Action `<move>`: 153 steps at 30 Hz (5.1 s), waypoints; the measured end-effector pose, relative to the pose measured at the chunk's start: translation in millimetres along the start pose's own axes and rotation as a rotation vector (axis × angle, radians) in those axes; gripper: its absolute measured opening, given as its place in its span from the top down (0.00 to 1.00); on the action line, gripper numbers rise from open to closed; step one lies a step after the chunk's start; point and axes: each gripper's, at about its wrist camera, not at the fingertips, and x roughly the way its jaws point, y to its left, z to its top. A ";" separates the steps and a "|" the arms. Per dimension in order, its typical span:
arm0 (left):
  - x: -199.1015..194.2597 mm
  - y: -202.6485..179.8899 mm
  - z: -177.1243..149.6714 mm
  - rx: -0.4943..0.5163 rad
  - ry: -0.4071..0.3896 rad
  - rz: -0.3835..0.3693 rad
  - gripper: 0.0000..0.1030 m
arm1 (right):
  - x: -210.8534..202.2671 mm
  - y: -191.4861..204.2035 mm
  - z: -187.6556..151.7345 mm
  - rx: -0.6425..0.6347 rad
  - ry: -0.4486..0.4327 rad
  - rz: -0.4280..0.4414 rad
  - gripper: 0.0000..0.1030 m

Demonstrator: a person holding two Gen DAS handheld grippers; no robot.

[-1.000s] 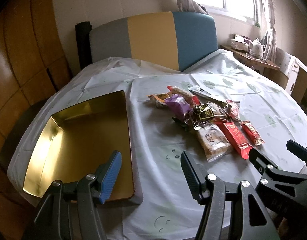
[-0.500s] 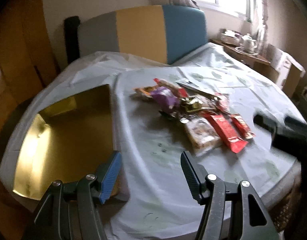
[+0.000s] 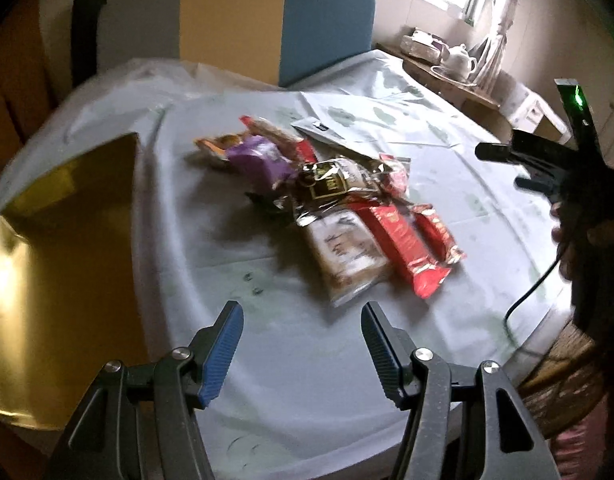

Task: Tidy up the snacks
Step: 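Grasp the brown-and-black snack packet with the left gripper, then lift the brown packet with the left gripper while the right gripper grasps the white stick pack, then carry the brown packet into the gold tray and open the left gripper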

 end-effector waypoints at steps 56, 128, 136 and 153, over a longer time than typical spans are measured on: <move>39.1 -29.1 -40.6 0.259 0.013 0.046 0.64 | 16.1 -10.5 -2.9 0.069 0.100 0.027 0.00; -48.6 173.3 3.3 -0.473 -0.225 -0.004 0.69 | 40.7 98.4 -43.4 -0.258 0.247 0.207 0.74; -13.6 197.5 36.8 -0.549 -0.180 0.032 0.69 | 37.0 99.8 -41.5 -0.258 0.230 0.215 0.74; -3.2 167.7 33.6 -0.444 -0.149 0.124 0.61 | 39.0 100.2 -41.1 -0.263 0.218 0.169 0.74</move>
